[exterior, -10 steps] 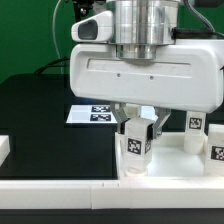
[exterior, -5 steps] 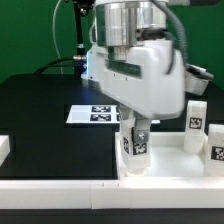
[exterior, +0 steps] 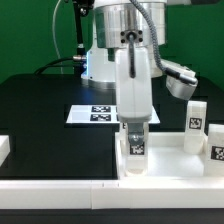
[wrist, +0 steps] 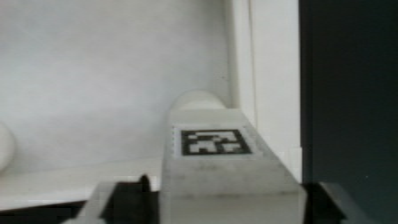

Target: Assemble square table

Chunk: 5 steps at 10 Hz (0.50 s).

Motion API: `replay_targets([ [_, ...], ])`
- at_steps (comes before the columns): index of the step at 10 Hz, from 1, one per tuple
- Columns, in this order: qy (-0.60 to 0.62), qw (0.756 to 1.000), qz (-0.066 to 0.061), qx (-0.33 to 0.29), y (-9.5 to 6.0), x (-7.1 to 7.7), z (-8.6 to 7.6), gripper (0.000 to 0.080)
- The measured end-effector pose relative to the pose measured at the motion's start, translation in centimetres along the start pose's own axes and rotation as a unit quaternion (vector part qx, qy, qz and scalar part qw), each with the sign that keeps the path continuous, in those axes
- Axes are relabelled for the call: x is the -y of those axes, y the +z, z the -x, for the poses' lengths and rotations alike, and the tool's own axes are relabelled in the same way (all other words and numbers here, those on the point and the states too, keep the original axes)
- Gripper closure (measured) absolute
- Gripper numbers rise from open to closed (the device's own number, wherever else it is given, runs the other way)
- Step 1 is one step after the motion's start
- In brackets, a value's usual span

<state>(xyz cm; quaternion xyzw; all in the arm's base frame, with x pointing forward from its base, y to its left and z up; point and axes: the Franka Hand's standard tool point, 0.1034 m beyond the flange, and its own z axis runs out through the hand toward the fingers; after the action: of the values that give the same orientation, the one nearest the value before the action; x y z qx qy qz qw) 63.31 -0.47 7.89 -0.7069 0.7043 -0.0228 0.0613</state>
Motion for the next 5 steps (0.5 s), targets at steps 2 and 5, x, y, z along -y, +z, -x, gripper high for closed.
replay_targets([
  [2,-0.164,0.986,0.017,-0.004,0.1,-0.1,0.1,0.0176],
  [5,-0.303,0.953,0.026,0.0,0.5,-0.6,1.4,0.0158],
])
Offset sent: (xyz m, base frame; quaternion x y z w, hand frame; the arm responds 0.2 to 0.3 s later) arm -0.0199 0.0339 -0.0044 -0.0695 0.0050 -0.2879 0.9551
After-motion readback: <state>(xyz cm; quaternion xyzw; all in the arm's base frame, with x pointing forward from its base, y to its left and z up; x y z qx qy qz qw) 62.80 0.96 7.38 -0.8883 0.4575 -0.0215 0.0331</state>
